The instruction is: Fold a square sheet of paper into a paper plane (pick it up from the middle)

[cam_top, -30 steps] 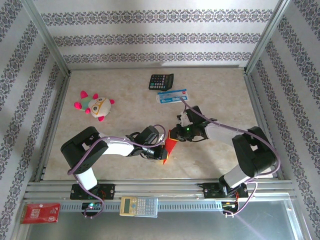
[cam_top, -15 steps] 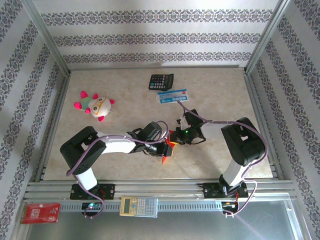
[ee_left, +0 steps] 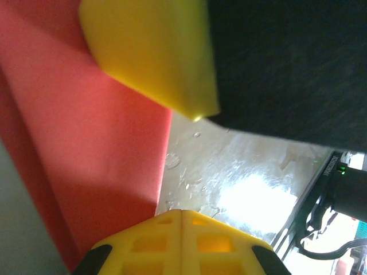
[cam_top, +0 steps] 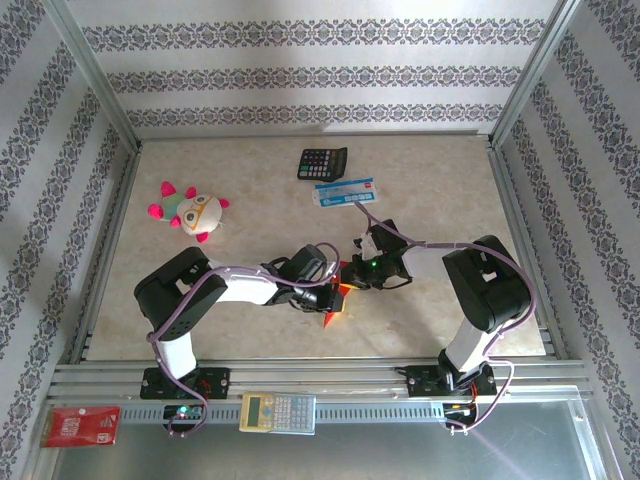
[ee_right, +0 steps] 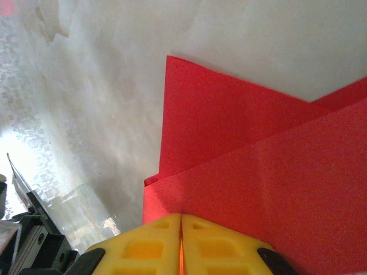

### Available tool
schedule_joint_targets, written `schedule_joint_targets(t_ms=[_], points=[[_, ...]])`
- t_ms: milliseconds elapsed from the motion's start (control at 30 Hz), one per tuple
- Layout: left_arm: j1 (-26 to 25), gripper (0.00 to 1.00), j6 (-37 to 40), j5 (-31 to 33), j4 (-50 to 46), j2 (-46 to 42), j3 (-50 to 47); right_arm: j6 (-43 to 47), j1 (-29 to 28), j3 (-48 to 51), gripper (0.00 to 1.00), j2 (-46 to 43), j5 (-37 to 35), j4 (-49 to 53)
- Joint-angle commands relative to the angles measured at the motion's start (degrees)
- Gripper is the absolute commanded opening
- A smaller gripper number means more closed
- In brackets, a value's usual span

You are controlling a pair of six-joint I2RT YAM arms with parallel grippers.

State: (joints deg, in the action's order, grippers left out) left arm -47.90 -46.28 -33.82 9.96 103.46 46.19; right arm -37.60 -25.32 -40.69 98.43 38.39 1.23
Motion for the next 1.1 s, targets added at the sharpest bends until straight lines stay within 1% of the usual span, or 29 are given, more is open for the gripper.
schedule_joint_targets(t_ms=[0, 367, 567, 700, 767, 800, 833, 900, 967, 1000, 1067], points=[[0.3, 0.06, 1.2, 0.4, 0.1, -0.8, -2.3, 0.0, 0.0, 2.5, 0.11, 3.5, -5.1, 3.4], [-1.8, 0.07, -0.9, -0.1, -1.0, -6.1, -9.3, 0.0, 0.1, 2.4, 0.10, 4.6, -6.4, 4.7], [-3.0, 0.07, -3.4, -0.4, 0.7, -8.5, -13.7, 0.5, 0.2, 2.1, 0.10, 5.0, -6.6, 5.2], [-3.4, 0.07, -4.8, -1.9, 1.2, -10.6, -16.6, 1.6, 0.4, 1.1, 0.10, 5.3, -6.4, 6.3], [-3.3, 0.10, -4.5, -2.3, -0.1, -12.7, -17.2, 3.0, 0.4, -0.2, 0.10, 5.4, -5.9, 7.6], [-3.2, 0.15, -3.7, -2.3, -1.2, -14.3, -17.0, 4.4, 0.3, -1.3, 0.10, 5.3, -5.1, 8.5], [-2.6, 0.20, -2.8, -2.1, -2.2, -16.2, -16.9, 6.3, 0.0, -2.6, 0.11, 4.8, -4.1, 10.1], [-0.5, 0.26, -1.6, -1.4, -3.8, -20.1, -16.6, 10.2, -1.4, -5.6, 0.13, 3.0, -4.3, 14.4], [3.0, 0.31, -1.3, 0.4, -5.5, -24.6, -17.0, 13.0, -3.7, -8.5, 0.18, -0.2, -8.2, 20.0], [5.3, 0.32, -1.5, 1.8, -6.7, -26.8, -17.3, 13.3, -5.0, -9.6, 0.20, -2.7, -11.5, 22.5], [9.3, 0.35, -1.7, 5.4, -10.8, -30.8, -17.5, 11.5, -7.8, -10.5, 0.24, -7.4, -18.5, 25.8]])
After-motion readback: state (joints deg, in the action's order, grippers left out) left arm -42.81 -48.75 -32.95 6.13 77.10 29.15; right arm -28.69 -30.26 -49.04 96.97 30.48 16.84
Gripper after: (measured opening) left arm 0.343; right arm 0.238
